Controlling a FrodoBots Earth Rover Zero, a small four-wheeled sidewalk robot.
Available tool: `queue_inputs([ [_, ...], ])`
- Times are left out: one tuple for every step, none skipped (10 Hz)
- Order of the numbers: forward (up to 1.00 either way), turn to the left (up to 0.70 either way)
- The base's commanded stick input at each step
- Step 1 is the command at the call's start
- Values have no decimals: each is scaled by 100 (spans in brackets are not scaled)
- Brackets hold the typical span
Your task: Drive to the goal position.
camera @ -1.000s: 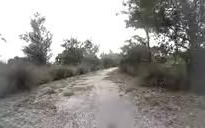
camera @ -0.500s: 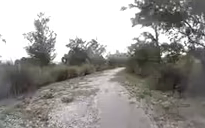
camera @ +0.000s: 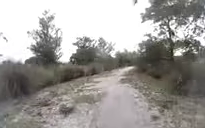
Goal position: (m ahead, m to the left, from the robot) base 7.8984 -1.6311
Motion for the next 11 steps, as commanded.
queue_inputs([
  [70, 1],
  [70, 1],
  [70, 1],
  [70, 1],
  [70, 1],
  [70, -2],
  [70, -5],
  [70, -33],
  [70, -26],
  [70, -18],
  [70, -9],
])
